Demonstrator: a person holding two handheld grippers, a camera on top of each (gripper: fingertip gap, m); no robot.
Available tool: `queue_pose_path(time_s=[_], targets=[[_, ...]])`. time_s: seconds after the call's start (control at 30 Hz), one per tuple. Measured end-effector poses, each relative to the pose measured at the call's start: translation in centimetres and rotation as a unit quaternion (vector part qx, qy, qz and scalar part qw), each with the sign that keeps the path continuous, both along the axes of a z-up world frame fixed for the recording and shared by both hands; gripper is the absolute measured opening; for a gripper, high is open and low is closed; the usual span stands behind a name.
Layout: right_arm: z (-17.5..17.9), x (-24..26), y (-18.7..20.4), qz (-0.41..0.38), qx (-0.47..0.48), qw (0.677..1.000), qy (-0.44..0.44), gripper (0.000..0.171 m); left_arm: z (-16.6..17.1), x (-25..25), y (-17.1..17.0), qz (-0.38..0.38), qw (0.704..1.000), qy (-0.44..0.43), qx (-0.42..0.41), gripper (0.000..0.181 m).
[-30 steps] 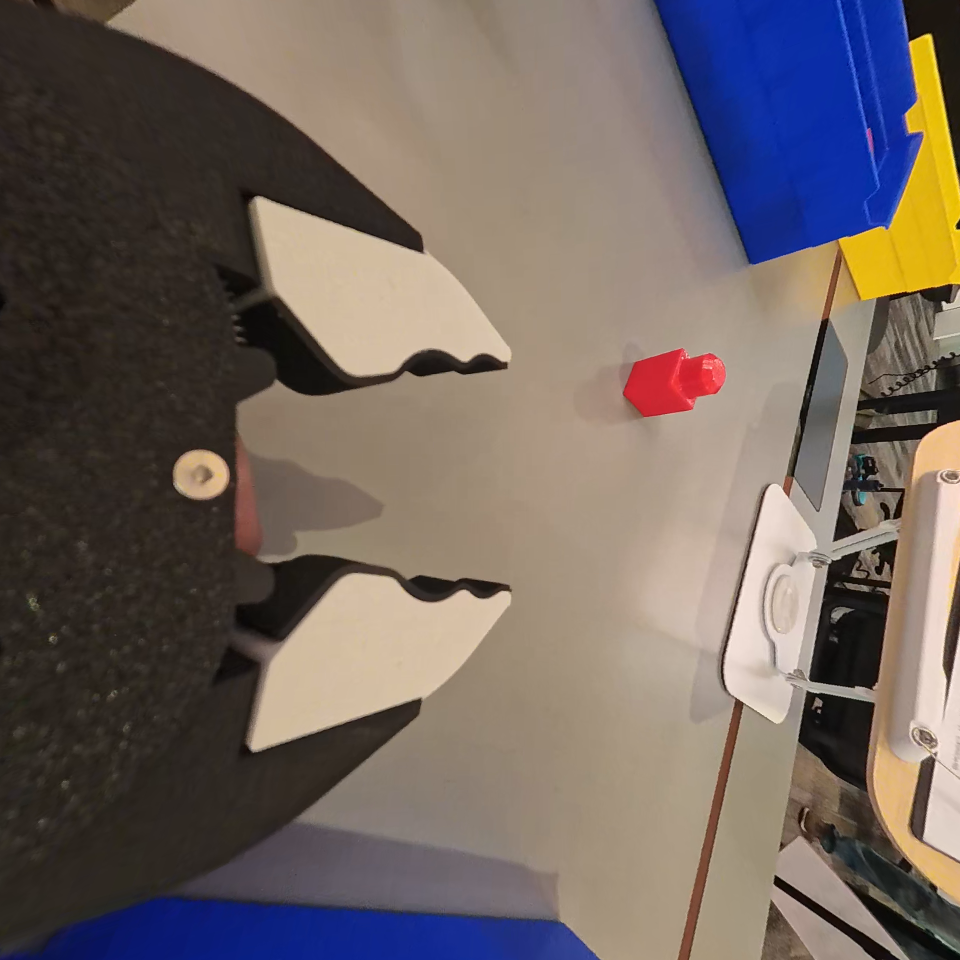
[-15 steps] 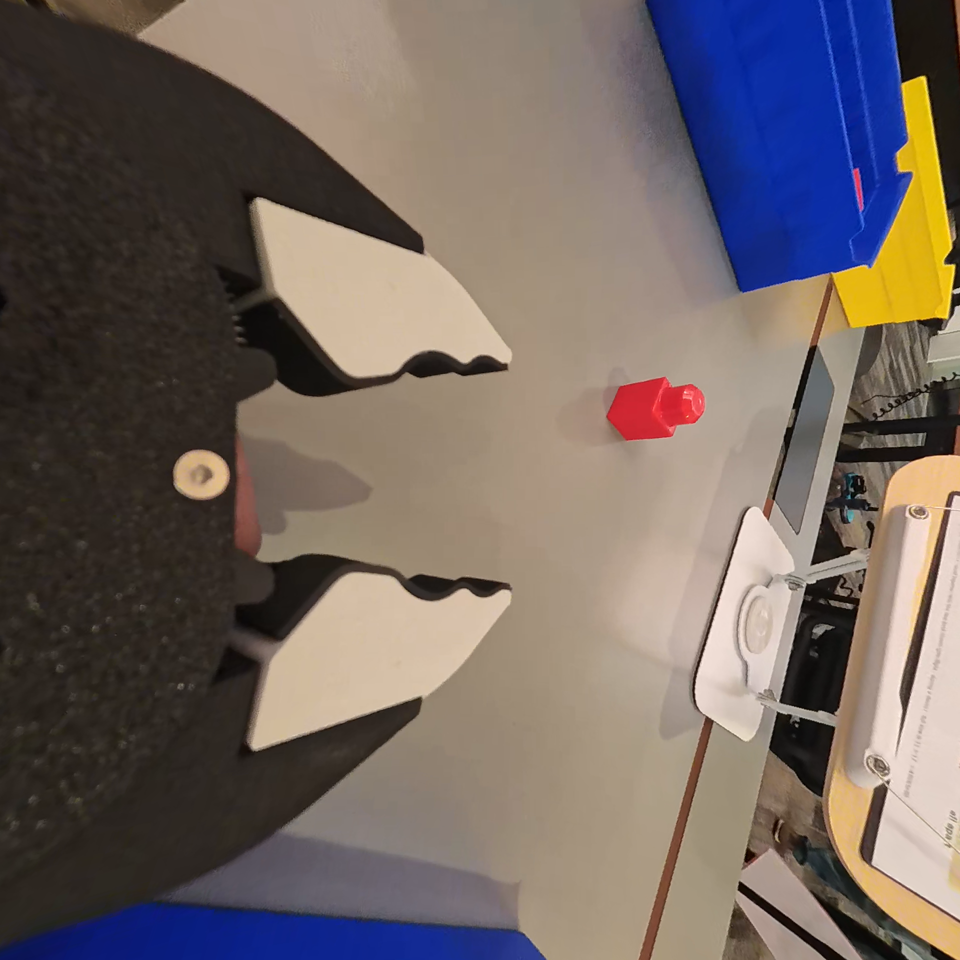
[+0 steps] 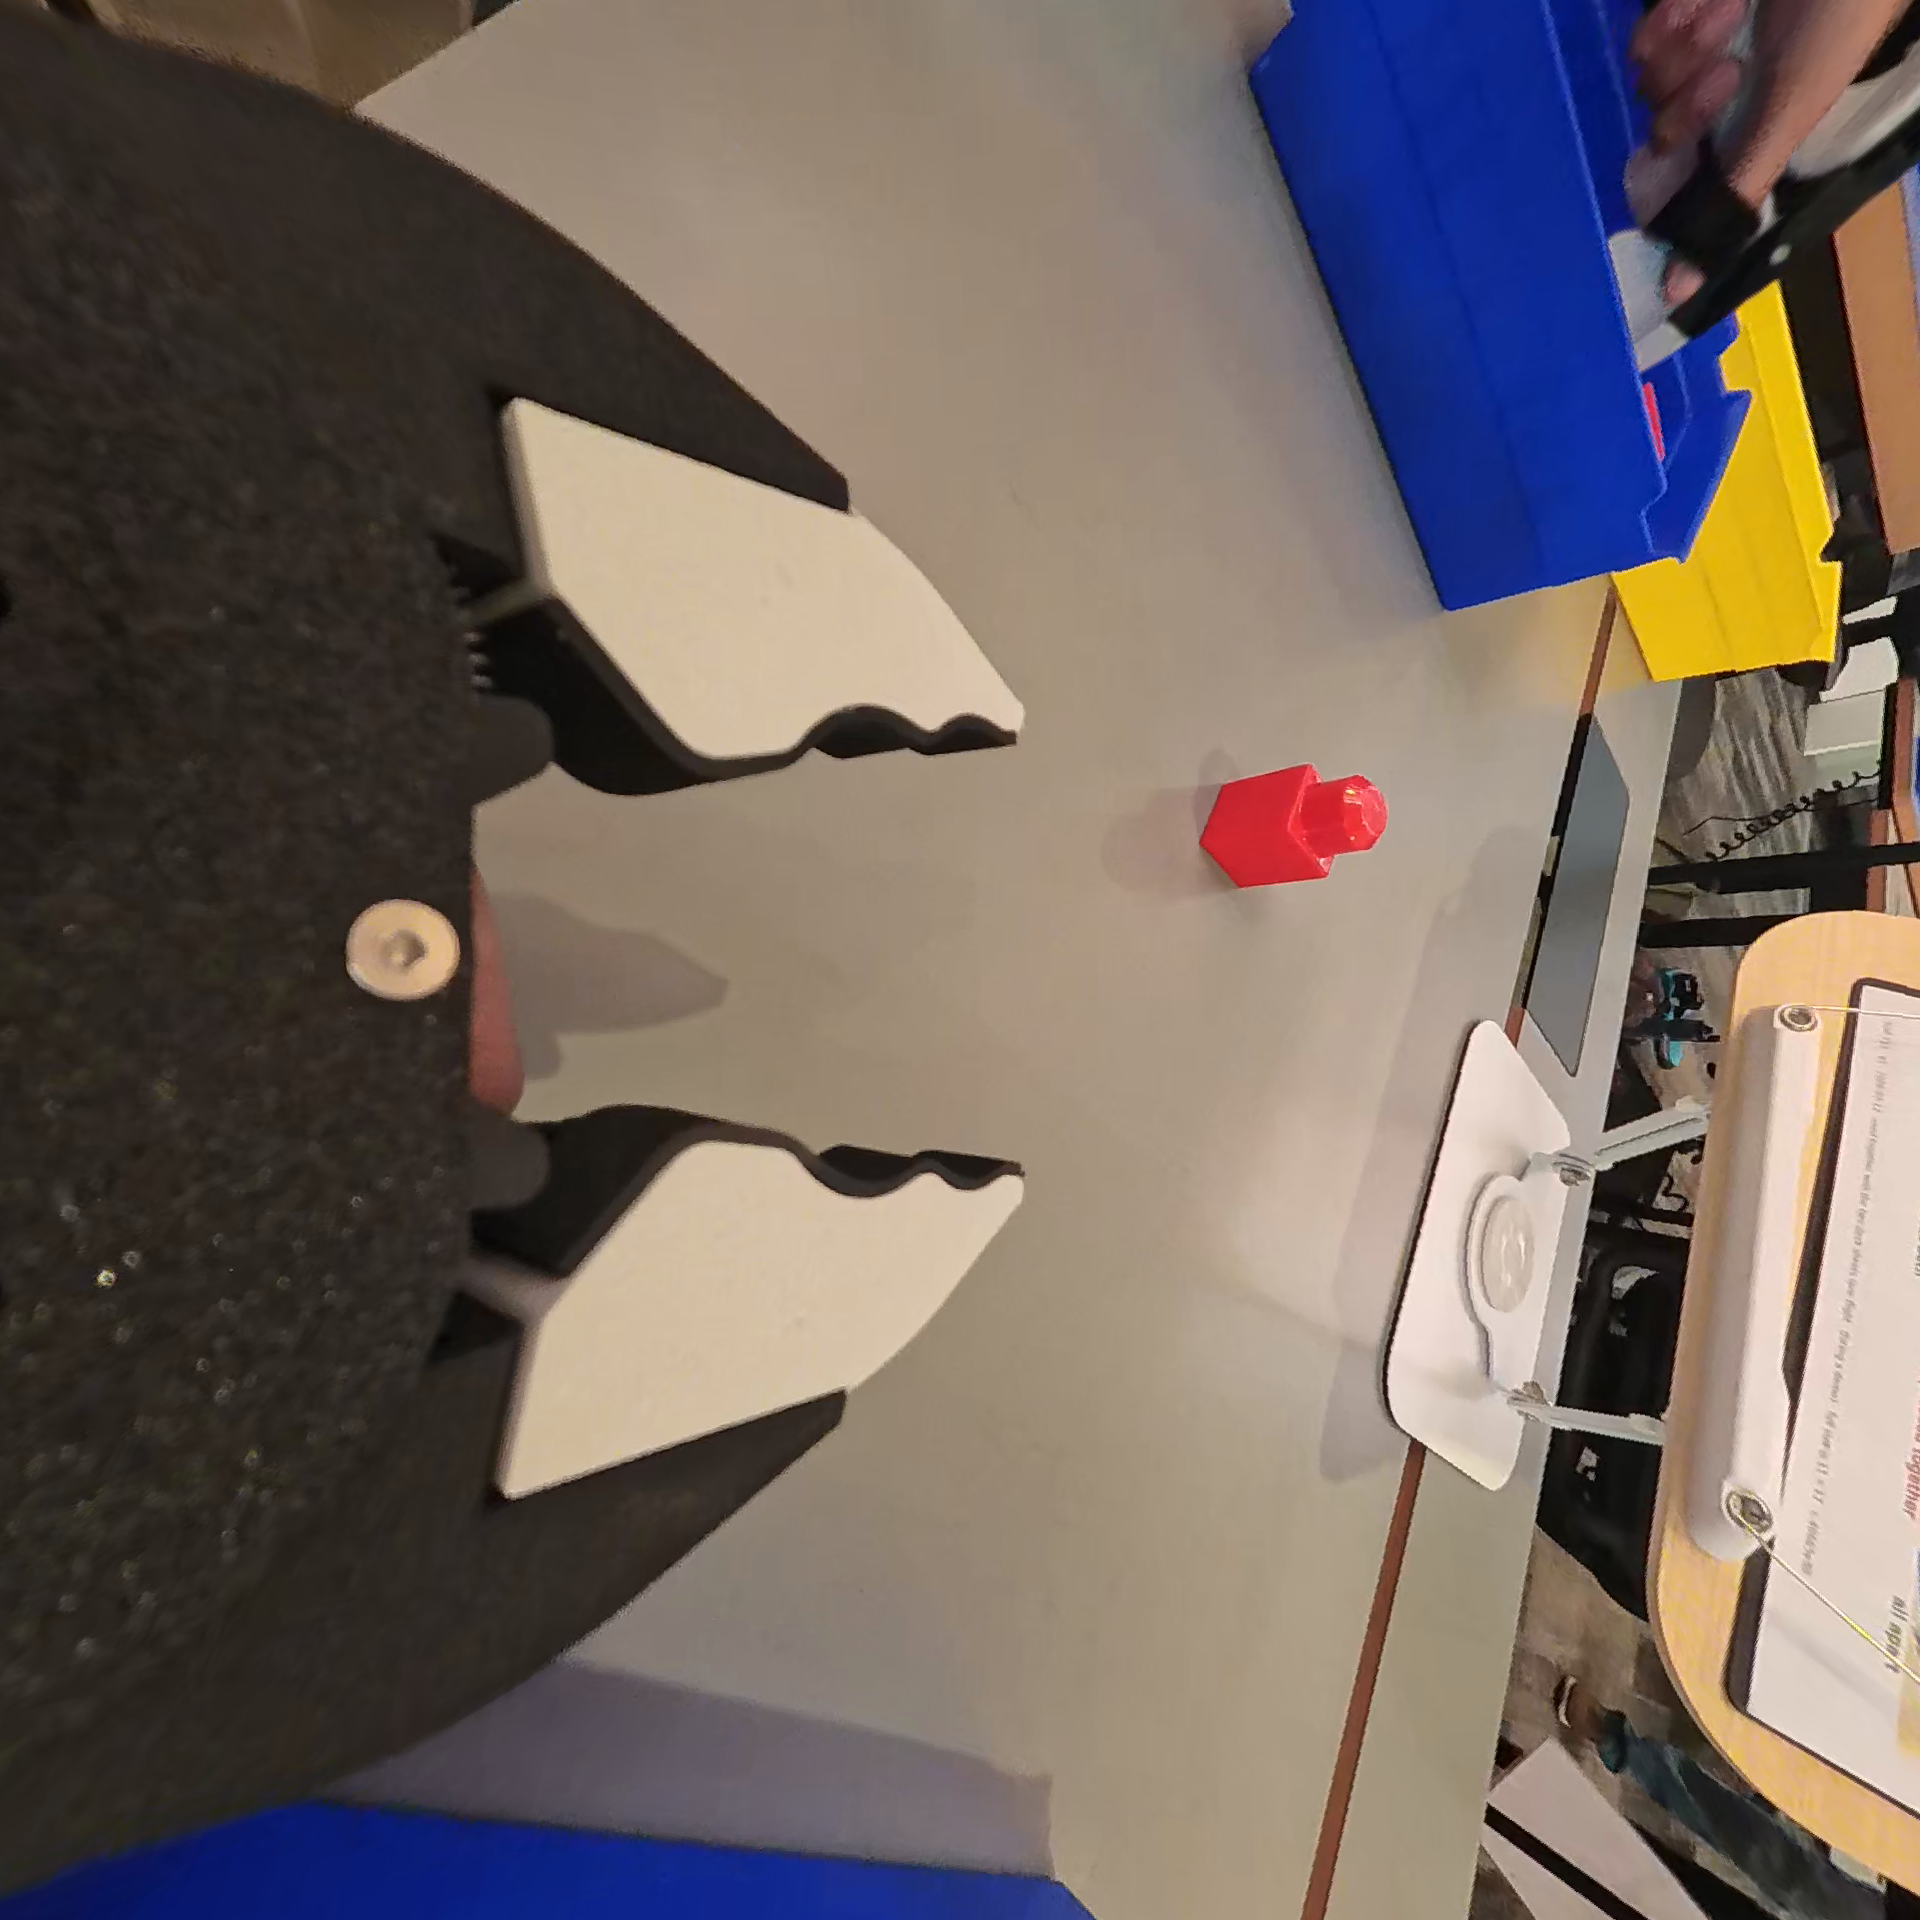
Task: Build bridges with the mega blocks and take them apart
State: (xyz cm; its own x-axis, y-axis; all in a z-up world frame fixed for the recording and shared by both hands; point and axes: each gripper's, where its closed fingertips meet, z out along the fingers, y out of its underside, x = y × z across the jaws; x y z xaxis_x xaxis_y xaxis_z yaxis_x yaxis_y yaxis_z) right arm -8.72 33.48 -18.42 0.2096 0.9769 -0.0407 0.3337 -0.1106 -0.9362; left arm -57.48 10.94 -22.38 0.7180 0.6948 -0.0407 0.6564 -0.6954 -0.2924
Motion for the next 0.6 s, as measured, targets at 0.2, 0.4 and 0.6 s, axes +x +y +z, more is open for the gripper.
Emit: queue_pose_path(time_s=[0.2,0.4,0.6], targets=[[-0.3,-0.2,-0.4,0.008,-0.005,1.000,-0.004,0.073,-1.2,0.0,0.8,0.000,0.998,-0.047,-0.041,0.050],[-0.3,-0.1,-0.4,0.008,0.000,1.000,-0.006,0.073,-1.5,-0.4,0.8,-0.011,0.997,-0.035,-0.064,0.040],[-0.1,0.0,-0.4,0.007,0.001,1.000,-0.003,0.072,1.3,-0.5,0.9,-0.052,0.998,0.021,-0.016,0.040]])
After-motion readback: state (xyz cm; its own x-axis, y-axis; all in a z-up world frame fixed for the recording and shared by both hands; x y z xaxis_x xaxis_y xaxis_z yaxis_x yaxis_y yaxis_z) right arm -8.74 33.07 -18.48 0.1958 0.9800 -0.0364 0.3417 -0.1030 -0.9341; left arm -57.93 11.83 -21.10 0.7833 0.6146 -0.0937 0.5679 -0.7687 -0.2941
